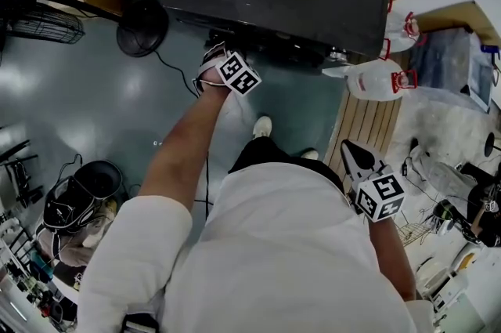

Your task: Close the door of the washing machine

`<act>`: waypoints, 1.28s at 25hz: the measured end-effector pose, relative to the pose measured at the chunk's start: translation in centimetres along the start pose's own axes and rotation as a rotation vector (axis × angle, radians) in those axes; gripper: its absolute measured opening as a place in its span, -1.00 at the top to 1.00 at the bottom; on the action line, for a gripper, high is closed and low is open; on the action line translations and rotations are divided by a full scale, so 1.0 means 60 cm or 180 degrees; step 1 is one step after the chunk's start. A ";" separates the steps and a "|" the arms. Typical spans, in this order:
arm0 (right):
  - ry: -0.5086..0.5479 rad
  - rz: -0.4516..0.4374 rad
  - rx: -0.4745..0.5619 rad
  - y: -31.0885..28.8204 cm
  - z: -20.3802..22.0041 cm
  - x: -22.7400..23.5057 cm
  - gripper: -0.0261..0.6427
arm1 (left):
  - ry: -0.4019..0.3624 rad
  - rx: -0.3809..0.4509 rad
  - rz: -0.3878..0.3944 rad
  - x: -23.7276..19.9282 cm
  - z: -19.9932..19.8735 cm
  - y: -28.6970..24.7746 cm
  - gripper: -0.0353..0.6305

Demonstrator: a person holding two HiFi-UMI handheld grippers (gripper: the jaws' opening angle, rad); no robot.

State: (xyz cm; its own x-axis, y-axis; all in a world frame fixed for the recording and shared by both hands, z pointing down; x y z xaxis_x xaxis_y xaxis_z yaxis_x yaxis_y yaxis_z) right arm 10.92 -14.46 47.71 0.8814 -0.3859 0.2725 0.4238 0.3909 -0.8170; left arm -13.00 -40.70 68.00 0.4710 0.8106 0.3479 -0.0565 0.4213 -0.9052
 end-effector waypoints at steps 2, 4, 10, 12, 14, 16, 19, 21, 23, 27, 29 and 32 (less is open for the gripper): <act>-0.0024 0.0006 0.0021 0.004 0.004 0.000 0.89 | 0.0043 -0.0029 0.0010 -0.003 0.002 0.000 0.51; -0.0043 0.0017 0.0034 0.008 0.010 0.000 0.89 | 0.0105 -0.0058 0.0000 -0.004 0.005 0.000 0.52; -0.0029 0.0018 0.0087 0.025 0.033 -0.004 0.89 | 0.0252 -0.0015 -0.0052 0.004 0.007 0.025 0.53; -0.0002 -0.0008 0.0112 0.029 0.042 -0.004 0.89 | 0.0290 0.0010 -0.0093 0.011 0.010 0.039 0.53; 0.0082 -0.0052 0.0131 0.036 0.051 -0.007 0.89 | 0.0478 0.0108 -0.0032 0.025 0.006 0.066 0.55; 0.0173 -0.0106 0.0146 0.046 0.062 -0.009 0.89 | 0.0784 0.0240 0.0130 0.047 0.002 0.101 0.58; 0.0290 -0.0180 0.0189 0.063 0.075 -0.007 0.89 | 0.1378 0.0444 0.0473 0.089 0.004 0.157 0.62; 0.0361 -0.0217 0.0226 0.073 0.079 -0.004 0.89 | 0.1733 0.0591 0.0674 0.117 0.004 0.196 0.64; 0.0423 -0.0260 0.0259 0.084 0.085 -0.004 0.89 | 0.1992 0.0727 0.0833 0.146 0.004 0.237 0.67; 0.0566 -0.0363 0.0314 0.102 0.102 -0.013 0.89 | 0.2277 0.0954 0.1118 0.216 0.000 0.318 0.74; 0.0631 -0.0426 0.0331 0.110 0.113 -0.021 0.89 | 0.2320 0.1081 0.1260 0.255 -0.003 0.362 0.79; 0.0712 -0.0518 0.0378 0.123 0.122 -0.030 0.89 | 0.2344 0.1306 0.1402 0.309 -0.011 0.432 0.82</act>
State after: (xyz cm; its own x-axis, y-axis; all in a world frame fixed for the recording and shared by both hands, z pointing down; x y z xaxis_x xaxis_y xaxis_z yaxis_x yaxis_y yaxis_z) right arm 14.00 -4.76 44.91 0.7375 -0.6209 0.2657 0.5889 0.3986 -0.7031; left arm -5.17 -15.04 50.82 0.7622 0.5296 -0.3723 -0.6001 0.3624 -0.7131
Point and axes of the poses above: the fingertips, and each gripper's own axes: y backward along the fingers, x to its right, z out of its underside, the point moved 2 cm from there along y, backward along the fingers, and after that the axes turned 9 degrees about -x, right-handed, at the moved point
